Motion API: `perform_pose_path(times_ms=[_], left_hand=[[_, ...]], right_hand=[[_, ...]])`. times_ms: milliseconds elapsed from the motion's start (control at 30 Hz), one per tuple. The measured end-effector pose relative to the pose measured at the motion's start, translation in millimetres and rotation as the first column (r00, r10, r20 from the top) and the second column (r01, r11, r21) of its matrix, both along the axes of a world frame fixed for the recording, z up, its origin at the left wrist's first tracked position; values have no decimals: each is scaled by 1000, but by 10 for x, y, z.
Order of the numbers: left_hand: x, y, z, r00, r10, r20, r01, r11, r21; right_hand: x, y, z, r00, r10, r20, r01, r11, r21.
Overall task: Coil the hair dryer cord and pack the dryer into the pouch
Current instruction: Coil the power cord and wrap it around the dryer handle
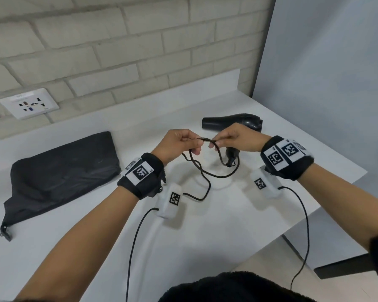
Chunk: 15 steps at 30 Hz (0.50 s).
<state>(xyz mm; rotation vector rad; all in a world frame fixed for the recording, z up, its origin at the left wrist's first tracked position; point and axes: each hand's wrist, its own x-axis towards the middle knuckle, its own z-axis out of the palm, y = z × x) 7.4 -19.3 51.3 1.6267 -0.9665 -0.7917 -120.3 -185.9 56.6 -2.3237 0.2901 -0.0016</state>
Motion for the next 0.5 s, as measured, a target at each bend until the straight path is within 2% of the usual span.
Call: perform_pose_path(times_ms=[67,133,233,367,400,433,500], left_hand=[[55,21,1,996,24,-83,-25,1000,-8],[126,64,-20,990,33,-137,-32,999,14],[201,118,-91,973,34,-228,-27,999,33],[212,139,-190,906,63,-418,-70,998,-1],[211,150,-206,888,78,-454,-88,996,-1],[214,165,-214,875,94,-476,-106,994,2],[223,192,-214,868,111,-485,-124,992,5]], right_hand=[[3,-54,-19,991,-112,79,102,988,119],[-36,-125,-36,953,-271,133,231,938,260],[-130,-258,-64,865,-483,136,370,797,478],[-247,-331,-143,756,-649,80,456,611,647],[-252,-325,-172,747,-662,59,485,604,633],[-252,-302,-191,756,-652,57,517,649,558],[-222,-271,-215,810,-577,108,546,808,221]])
